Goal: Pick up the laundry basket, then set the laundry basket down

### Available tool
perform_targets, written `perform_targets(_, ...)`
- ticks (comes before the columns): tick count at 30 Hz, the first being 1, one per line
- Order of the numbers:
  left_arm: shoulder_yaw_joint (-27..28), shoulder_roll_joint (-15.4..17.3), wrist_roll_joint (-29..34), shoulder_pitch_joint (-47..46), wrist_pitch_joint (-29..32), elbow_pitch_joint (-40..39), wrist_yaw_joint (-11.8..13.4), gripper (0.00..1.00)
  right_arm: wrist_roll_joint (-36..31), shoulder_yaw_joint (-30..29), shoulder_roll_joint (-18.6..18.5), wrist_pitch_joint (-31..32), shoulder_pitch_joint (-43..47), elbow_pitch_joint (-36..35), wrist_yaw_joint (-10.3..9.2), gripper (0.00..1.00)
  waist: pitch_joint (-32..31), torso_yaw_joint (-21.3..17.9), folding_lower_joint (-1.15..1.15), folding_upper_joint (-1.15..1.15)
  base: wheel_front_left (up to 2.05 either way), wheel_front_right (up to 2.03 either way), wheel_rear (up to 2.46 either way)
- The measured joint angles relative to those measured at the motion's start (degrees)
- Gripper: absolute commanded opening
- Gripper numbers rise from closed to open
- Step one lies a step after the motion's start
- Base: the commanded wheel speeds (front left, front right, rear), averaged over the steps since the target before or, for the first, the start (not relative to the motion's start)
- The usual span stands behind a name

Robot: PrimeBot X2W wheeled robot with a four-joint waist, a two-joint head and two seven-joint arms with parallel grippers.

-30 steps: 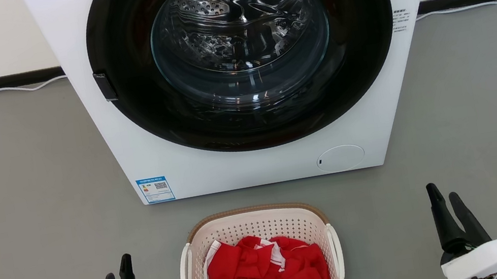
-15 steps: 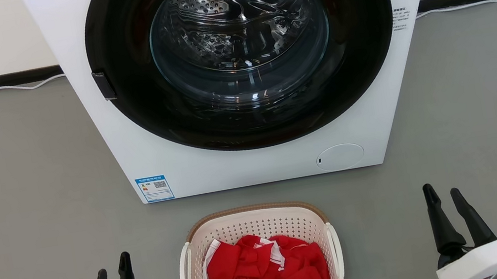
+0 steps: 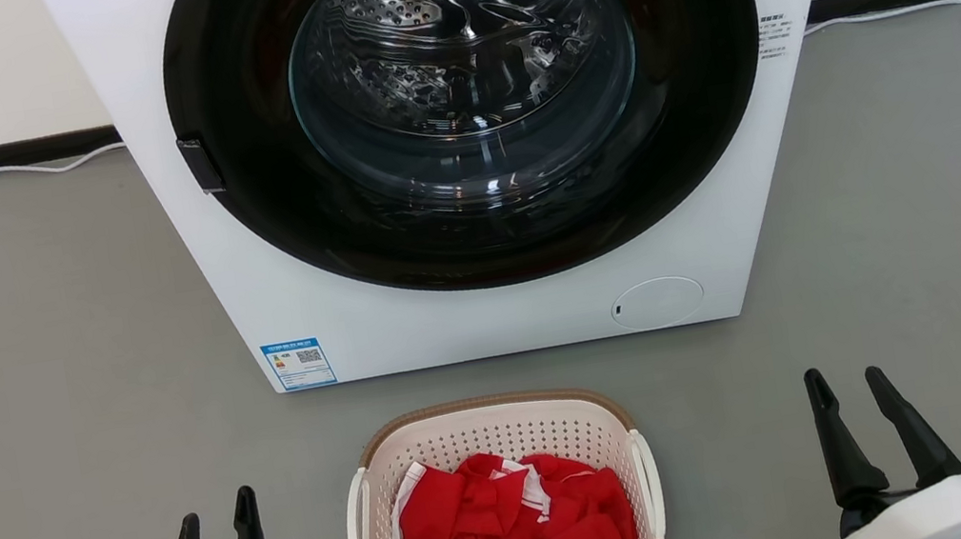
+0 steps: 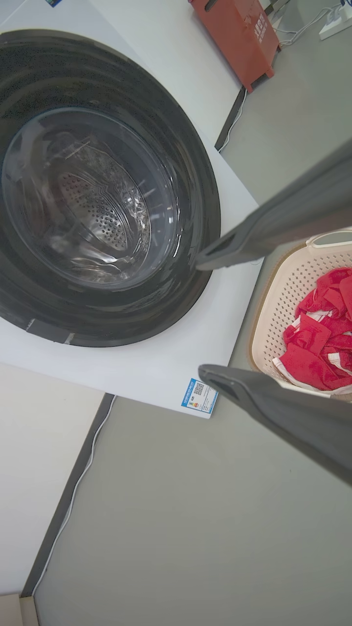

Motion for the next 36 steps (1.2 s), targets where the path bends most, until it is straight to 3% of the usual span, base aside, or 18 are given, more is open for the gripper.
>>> perform_targets(28,-0.8,1.3,17.4,1.0,-4.5,-0.2,-0.2,1.0,-18.3,0.0,-0.2,-4.8,0.0,0.0,0.0,1.0,0.2,0.0,0.0,0.0,0.0,0.0,0.0)
perform_targets(36,-0.9,1.6,18.1,1.0,-4.6,-0.2,-0.3,1.0,-19.6,-0.7,-0.2,-5.0,0.0,0.2,0.0,1.0,0.3,0.0,0.0,0.0,0.0,0.0,0.0)
